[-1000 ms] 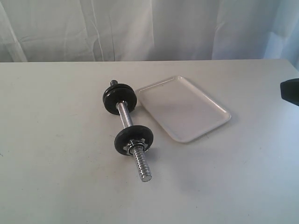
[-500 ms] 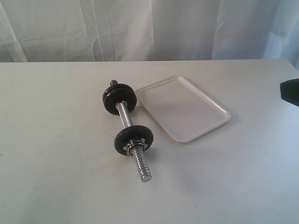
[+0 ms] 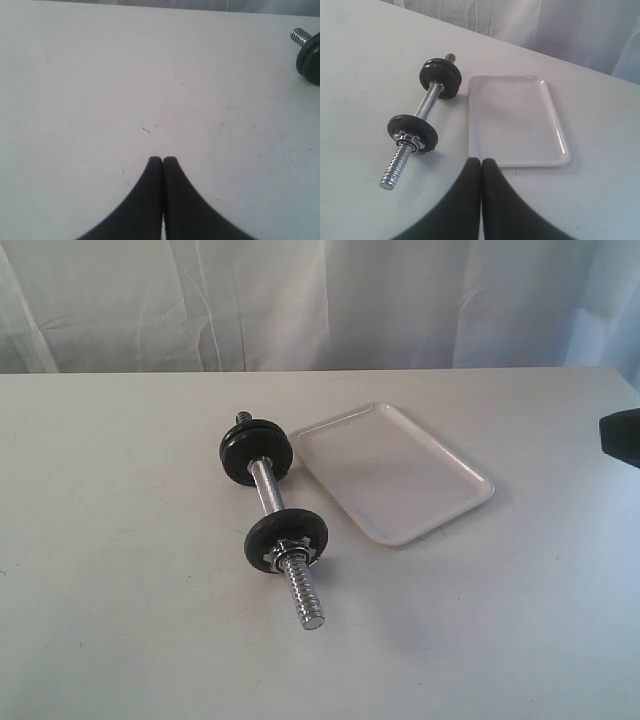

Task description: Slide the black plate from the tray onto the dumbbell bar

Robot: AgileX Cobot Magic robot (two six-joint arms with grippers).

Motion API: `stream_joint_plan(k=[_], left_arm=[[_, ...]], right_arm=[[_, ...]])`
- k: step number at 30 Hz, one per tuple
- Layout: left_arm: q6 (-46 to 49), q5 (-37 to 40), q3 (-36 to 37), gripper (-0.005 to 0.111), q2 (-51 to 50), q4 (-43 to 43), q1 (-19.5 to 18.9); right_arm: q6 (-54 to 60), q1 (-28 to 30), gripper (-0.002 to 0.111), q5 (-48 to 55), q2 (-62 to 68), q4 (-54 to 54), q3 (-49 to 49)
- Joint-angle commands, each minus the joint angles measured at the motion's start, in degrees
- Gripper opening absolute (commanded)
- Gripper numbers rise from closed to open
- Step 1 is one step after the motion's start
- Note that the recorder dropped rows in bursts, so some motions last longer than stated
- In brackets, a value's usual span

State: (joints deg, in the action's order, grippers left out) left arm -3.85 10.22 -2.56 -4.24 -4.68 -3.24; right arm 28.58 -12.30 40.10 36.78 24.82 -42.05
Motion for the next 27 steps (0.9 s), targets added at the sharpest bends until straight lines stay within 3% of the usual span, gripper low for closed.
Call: stream_joint_plan(k=[1, 27], left_arm=[[-0.7, 0.2, 2.3, 0.0, 1.6, 0.1, -0.1], [-0.7, 1.3, 2.6, 0.0, 2.8, 0.1, -0.1]], right_arm=[[-0.3, 0.4, 0.0, -0.4, -0.3, 0.2, 0.2], [-0.3, 0.4, 0.0, -0.4, -0.3, 0.2, 0.2]])
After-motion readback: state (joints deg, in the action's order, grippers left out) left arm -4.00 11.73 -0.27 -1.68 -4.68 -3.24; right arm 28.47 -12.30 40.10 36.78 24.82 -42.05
